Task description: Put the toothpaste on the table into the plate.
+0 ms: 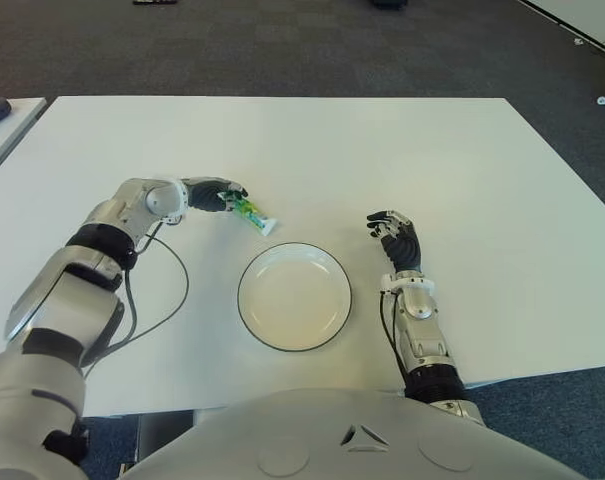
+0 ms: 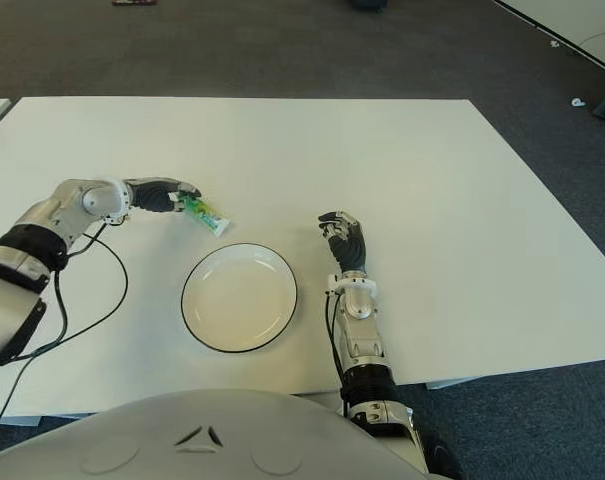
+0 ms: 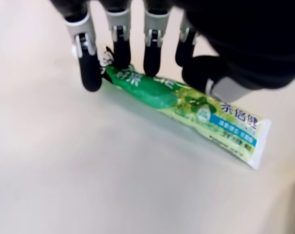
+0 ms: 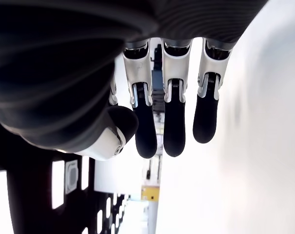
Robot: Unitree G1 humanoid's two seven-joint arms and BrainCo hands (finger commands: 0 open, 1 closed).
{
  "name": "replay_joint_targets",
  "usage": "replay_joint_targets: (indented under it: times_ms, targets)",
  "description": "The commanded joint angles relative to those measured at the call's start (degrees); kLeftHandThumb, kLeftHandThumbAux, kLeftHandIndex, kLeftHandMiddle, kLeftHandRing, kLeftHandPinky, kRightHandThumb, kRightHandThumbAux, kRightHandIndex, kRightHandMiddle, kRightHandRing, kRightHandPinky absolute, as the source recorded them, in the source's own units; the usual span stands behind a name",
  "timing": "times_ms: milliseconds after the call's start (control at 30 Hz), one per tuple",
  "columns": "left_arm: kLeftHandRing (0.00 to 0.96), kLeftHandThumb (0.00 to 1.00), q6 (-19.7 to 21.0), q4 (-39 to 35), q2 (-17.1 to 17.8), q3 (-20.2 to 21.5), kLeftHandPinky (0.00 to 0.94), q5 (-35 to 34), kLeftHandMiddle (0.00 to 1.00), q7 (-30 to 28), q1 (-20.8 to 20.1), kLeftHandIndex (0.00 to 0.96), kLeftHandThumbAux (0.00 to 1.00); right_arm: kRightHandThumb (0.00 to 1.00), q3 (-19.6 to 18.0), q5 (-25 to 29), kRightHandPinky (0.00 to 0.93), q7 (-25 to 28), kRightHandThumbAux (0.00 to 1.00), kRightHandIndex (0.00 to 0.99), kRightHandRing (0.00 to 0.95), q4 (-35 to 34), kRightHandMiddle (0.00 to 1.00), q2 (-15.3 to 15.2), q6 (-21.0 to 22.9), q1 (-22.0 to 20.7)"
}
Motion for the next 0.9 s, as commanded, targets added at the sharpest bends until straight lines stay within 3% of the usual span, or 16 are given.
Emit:
replay_joint_targets:
  times_ms: [33, 167, 367, 600, 767, 900]
  targets:
    - [0.206, 0.735, 8.73, -16.86, 3.44, -0.87, 0.285, -2.81, 0.170, -13.55, 10.91, 0.147, 0.464, 0.708, 0.02, -0.27, 0.409, -0.36, 0.733, 0.418, 0.392, 0.24, 0.405, 0.25, 2.15, -0.40]
    - [0.231, 0.712, 13.62, -32.78, 7.99, -0.37, 0.323, -4.85, 0.191, -20.31, 15.18, 0.144, 0.472, 0.708, 0.11, -0.49, 0.411, -0.42, 0.733, 0.417, 0.393, 0.12, 0.403, 0.15, 2.41, -0.35]
    - [0.275, 0.698, 15.06, -39.51, 10.33, -0.84, 0.366, -4.60, 0.222, -24.30, 17.61, 0.140, 0.475, 0.708, 0.12, -0.24, 0.415, -0.02, 0.733, 0.416, 0.395, 0.21, 0.404, 0.05, 2.35, -0.40]
    - [0.336, 0.719, 23.99, -57.99, 16.09, 3.23, 0.428, -9.35, 0.272, -33.15, 21.05, 0.160, 0.486, 0.706, 0.22, -0.23, 0.414, -0.03, 0.733, 0.415, 0.398, -0.16, 0.404, 0.08, 2.46, -0.30]
    - [0.367, 0.732, 24.45, -60.77, 16.98, 4.41, 0.447, -9.36, 0.305, -33.46, 22.69, 0.203, 0.490, 0.707, 0.10, 0.01, 0.414, -0.04, 0.732, 0.416, 0.398, 0.04, 0.410, 0.19, 2.15, -0.43]
    - [0.378, 0.739, 24.84, -61.32, 17.47, 4.81, 0.453, -9.30, 0.319, -34.81, 21.69, 0.231, 0.488, 0.708, 0.16, -0.21, 0.416, -0.26, 0.732, 0.417, 0.400, 0.19, 0.412, 0.21, 1.93, -0.48]
